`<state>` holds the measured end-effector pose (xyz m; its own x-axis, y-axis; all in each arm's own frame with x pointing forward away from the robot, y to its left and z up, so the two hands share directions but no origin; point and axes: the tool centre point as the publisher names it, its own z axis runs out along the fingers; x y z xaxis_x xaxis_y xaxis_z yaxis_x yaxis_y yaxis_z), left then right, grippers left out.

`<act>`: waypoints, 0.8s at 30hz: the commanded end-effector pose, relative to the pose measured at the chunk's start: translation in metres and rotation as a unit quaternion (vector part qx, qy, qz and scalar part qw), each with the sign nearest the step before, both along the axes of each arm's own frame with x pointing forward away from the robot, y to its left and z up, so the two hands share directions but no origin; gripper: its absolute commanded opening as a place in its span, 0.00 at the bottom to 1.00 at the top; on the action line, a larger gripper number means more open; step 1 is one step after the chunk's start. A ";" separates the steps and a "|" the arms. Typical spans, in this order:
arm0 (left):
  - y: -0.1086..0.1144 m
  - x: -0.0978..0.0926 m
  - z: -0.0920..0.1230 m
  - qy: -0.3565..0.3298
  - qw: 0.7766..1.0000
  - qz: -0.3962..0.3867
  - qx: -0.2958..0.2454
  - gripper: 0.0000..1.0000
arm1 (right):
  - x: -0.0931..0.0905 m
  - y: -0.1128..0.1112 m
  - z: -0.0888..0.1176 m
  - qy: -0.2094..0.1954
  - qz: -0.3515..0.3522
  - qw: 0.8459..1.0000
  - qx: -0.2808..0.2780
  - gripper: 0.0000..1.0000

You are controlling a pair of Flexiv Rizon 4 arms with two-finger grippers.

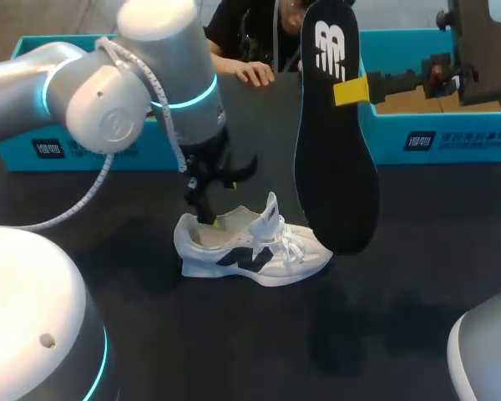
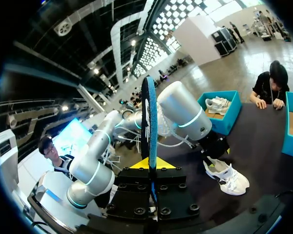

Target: Take the shoe out of the shoebox, open the shoe tongue, remove and reinsert the insole, then place the shoe into the shoebox

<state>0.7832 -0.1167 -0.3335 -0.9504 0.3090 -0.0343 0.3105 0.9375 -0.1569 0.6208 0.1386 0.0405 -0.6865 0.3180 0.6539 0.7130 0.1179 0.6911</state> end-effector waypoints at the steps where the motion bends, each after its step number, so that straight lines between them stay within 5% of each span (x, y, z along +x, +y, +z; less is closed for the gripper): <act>1: -0.018 0.010 -0.018 0.002 1.000 -0.003 -0.004 1.00 | 0.004 0.003 0.001 0.002 0.002 1.000 -0.002 0.00; 19: -0.038 0.008 -0.048 0.023 0.999 -0.012 -0.026 1.00 | 0.004 0.003 0.001 0.002 0.002 1.000 -0.002 0.00; 24: -0.037 0.005 -0.054 0.031 0.999 -0.013 -0.024 0.80 | 0.004 0.003 0.001 0.002 0.002 1.000 -0.002 0.00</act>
<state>0.7874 -0.1535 -0.3833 -0.9433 0.3318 0.0045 0.3228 0.9208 -0.2188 0.6207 0.1386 0.0403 -0.6863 0.3183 0.6539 0.7131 0.1175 0.6912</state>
